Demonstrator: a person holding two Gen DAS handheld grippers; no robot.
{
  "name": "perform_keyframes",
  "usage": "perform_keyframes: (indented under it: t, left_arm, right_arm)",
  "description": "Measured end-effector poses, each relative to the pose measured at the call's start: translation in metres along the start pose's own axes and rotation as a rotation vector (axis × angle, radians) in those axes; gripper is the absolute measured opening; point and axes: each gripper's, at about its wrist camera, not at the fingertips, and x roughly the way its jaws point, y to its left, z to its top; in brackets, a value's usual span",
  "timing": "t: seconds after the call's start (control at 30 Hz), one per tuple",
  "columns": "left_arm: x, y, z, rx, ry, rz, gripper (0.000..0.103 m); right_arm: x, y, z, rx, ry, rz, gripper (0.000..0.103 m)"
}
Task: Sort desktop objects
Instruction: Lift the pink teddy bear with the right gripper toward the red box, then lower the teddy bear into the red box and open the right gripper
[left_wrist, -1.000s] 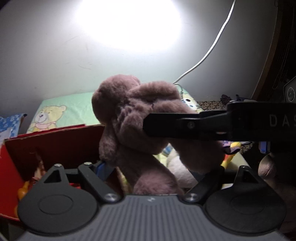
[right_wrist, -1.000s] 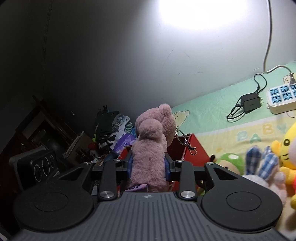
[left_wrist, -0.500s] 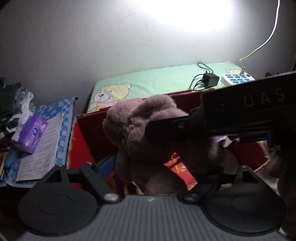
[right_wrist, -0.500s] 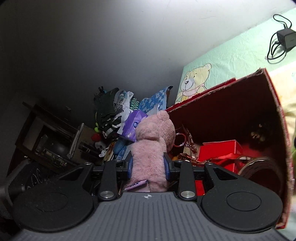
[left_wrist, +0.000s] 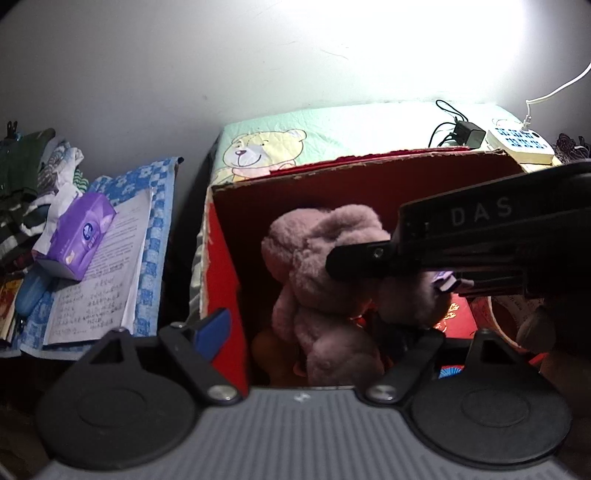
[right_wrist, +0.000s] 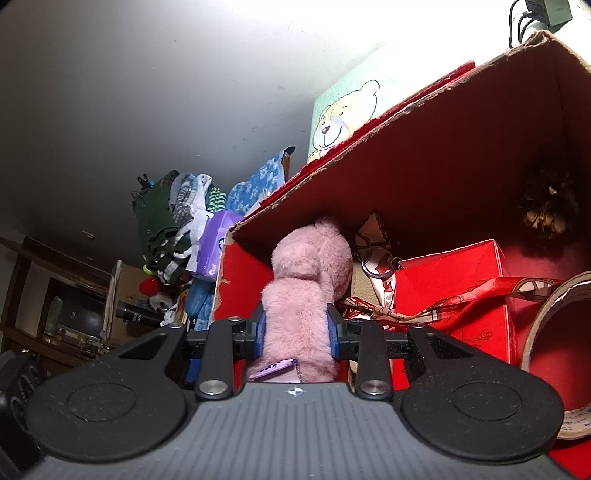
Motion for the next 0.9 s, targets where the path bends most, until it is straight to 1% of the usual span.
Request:
perform_keyframes:
  t: [0.13,0.23,0.3,0.33,0.4,0.47,0.53,0.63,0.73,0.8,0.9]
  left_arm:
    - [-0.003,-0.003,-0.005,0.032,0.0,0.003,0.082]
    - [-0.009,-0.006,-0.011,0.059,-0.003,0.002,0.083]
    - [-0.011,-0.006,-0.013,0.064,0.005,-0.013,0.083]
    - [-0.012,-0.005,-0.015,0.066,0.008,-0.023,0.083]
    - [-0.016,-0.005,-0.018,0.073,0.007,-0.04,0.084]
    - [-0.022,-0.003,-0.022,0.076,-0.004,-0.054,0.086]
    - [-0.027,-0.001,-0.025,0.07,-0.022,-0.067,0.086]
    - [-0.035,0.006,-0.024,0.037,-0.056,-0.107,0.091]
    - [-0.042,0.012,-0.023,0.001,-0.094,-0.143,0.091]
    - [-0.046,0.014,-0.021,-0.012,-0.12,-0.152,0.091]
    - [-0.048,0.016,-0.018,-0.031,-0.134,-0.178,0.091]
  right_arm:
    - [0.007,0.002,-0.001,-0.014,0.023,-0.044,0.033]
    - [0.011,0.001,-0.001,-0.013,0.049,-0.05,0.033]
    - [0.013,0.0,-0.001,-0.01,0.072,-0.05,0.034]
    - [0.024,0.007,-0.001,-0.01,0.087,-0.054,0.034]
    - [0.029,0.01,-0.002,-0.017,0.109,-0.056,0.036]
    - [0.032,0.012,-0.003,-0.013,0.135,-0.056,0.037]
    - [0.035,0.013,-0.004,-0.014,0.153,-0.058,0.038]
    - [0.035,0.015,-0.004,-0.026,0.189,-0.062,0.039]
    - [0.029,0.015,-0.004,-0.025,0.192,-0.044,0.041]
    - [0.021,0.017,-0.004,-0.042,0.182,-0.055,0.048]
    - [0.006,0.021,-0.003,-0.082,0.145,-0.083,0.052]
